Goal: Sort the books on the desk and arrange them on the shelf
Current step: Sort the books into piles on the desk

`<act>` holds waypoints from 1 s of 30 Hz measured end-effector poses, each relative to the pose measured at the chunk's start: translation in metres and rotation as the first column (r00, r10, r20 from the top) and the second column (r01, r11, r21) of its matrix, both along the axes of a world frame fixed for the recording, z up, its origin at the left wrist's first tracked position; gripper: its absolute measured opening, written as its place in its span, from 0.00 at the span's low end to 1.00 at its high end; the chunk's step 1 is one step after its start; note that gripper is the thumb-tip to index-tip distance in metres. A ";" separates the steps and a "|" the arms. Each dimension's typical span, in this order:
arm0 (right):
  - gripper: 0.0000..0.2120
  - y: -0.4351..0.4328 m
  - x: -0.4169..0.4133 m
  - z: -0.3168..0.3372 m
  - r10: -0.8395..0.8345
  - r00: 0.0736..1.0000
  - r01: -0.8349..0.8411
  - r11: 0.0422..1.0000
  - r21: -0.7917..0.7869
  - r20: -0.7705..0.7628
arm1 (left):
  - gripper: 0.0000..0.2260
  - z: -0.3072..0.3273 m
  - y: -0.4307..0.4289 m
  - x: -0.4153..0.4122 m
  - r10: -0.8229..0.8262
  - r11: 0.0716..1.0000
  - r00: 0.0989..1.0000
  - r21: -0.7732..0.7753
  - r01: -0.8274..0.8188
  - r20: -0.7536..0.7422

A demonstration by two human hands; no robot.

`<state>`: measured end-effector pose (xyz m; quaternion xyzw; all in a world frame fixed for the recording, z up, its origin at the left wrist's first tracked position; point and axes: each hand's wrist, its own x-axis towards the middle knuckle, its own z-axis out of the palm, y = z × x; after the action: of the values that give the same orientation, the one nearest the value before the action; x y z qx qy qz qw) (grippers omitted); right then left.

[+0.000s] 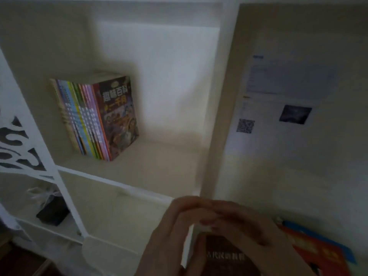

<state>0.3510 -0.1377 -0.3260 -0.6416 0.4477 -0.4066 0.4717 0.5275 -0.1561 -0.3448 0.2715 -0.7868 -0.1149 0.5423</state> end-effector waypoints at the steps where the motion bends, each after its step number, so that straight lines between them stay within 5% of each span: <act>1: 0.15 0.015 -0.023 -0.010 -0.057 0.998 0.058 0.998 0.028 -0.031 | 0.14 -0.009 0.011 -0.018 -0.075 0.997 0.997 0.030 0.075 0.000; 5: 0.27 0.059 -0.100 -0.057 -0.401 0.898 0.412 0.911 0.028 -0.180 | 0.21 -0.054 0.029 -0.095 -0.306 0.946 0.937 0.166 0.279 0.168; 9: 0.25 0.104 -0.165 -0.131 -0.585 0.742 0.641 0.762 0.091 -0.327 | 0.22 -0.119 0.017 -0.150 -0.470 0.709 0.852 0.674 0.207 0.233; 12: 0.36 0.137 -0.192 -0.170 -0.637 0.603 0.754 0.651 0.083 -0.480 | 0.16 -0.154 0.015 -0.178 -0.389 0.370 0.921 0.915 0.159 -0.003; 15: 0.51 0.156 -0.211 -0.194 -0.690 0.492 0.847 0.521 0.107 -0.531 | 0.20 -0.183 0.015 -0.201 -0.362 0.001 0.910 0.977 0.215 -0.201; 17: 0.55 0.158 -0.217 -0.197 -0.696 0.490 0.864 0.467 0.189 -0.524 | 0.19 -0.188 0.023 -0.215 -0.337 -0.104 0.912 0.972 0.212 -0.235; 20: 0.47 0.154 -0.221 -0.198 -0.760 0.561 0.812 0.427 0.399 -0.328 | 0.17 -0.190 0.031 -0.235 -0.268 -0.052 0.951 0.988 0.144 -0.152; 24: 0.50 0.151 -0.233 -0.210 -0.776 0.577 0.781 0.432 0.450 -0.256 | 0.24 -0.194 0.035 -0.248 -0.202 -0.007 0.974 0.995 0.099 -0.099; 30: 0.59 0.157 -0.242 -0.232 -0.745 0.614 0.775 0.507 0.378 -0.261 | 0.55 -0.243 0.033 -0.246 -0.238 0.194 0.971 0.981 0.015 0.032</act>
<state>0.1090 0.0197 -0.5584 -0.2631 0.7797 -0.4341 0.3667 0.2818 -0.1229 -0.5879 0.4950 -0.6021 -0.6040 0.1660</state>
